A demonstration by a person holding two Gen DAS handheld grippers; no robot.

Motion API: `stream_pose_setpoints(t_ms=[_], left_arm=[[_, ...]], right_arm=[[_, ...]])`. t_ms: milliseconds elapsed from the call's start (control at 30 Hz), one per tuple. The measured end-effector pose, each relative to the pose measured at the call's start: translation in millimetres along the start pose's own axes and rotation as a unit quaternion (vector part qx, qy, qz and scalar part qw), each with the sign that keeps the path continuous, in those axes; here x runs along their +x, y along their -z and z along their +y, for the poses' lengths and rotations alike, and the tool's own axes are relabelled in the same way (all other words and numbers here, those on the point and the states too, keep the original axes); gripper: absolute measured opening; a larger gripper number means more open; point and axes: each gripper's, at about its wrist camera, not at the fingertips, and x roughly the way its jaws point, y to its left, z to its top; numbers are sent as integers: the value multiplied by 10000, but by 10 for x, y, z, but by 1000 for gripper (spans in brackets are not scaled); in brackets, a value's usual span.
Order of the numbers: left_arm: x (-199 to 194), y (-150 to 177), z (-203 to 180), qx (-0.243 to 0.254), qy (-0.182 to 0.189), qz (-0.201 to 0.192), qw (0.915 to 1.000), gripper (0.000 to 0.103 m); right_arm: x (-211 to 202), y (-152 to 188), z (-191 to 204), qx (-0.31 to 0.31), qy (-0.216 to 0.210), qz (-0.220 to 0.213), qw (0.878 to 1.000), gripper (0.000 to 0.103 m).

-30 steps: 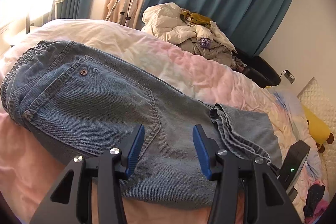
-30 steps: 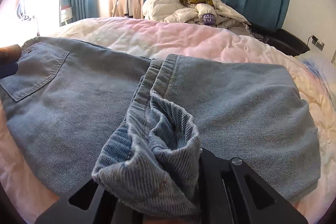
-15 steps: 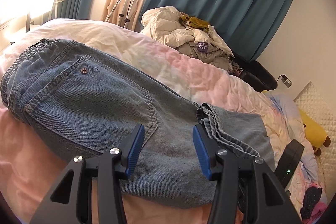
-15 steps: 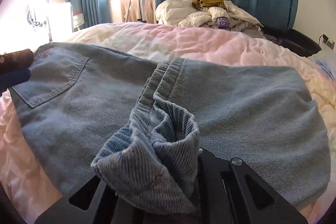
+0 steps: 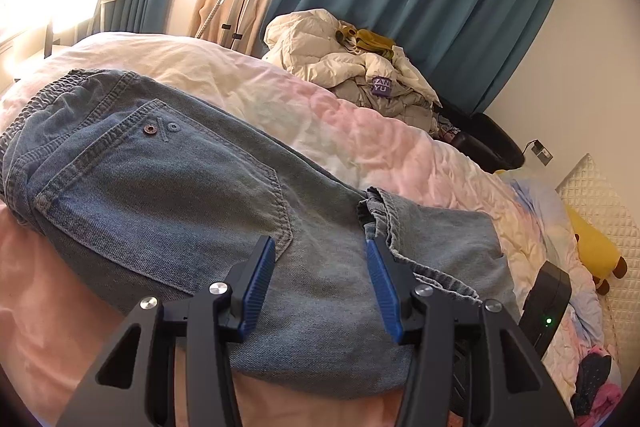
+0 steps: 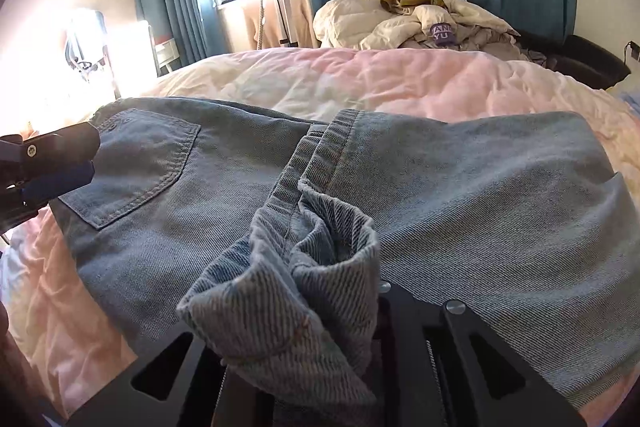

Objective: Fold clothes
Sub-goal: 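Press the hem flat onto the jeans and open the right tool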

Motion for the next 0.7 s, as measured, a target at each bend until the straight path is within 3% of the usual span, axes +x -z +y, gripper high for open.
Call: stream_pose_setpoints(t_ms=[33, 100, 200, 367, 533, 633, 700], left_arm=[[3, 3, -11, 29, 10, 3, 10000, 49], [14, 6, -32, 80, 10, 22, 10000, 49], [34, 22, -55, 105, 13, 83, 9999, 49], [34, 29, -75, 138, 38, 96, 9999, 49], [86, 54, -108, 189, 49, 181, 9996, 49], [100, 63, -121, 210, 64, 205, 9995, 49], [103, 66, -125, 217, 78, 210, 9995, 49]], right_arm=[[-28, -1, 8, 23, -25, -2, 10000, 15], [-66, -7, -5, 181, -246, 87, 9995, 38], [-137, 9, -6, 401, -630, 283, 9968, 55], [-456, 13, -103, 927, -1092, 245, 9894, 55], [-631, -93, -174, 1003, -1110, -164, 9886, 55], [-394, -30, -190, 1021, -1000, 149, 9896, 55], [-176, 51, -209, 1098, -945, 471, 9883, 45]])
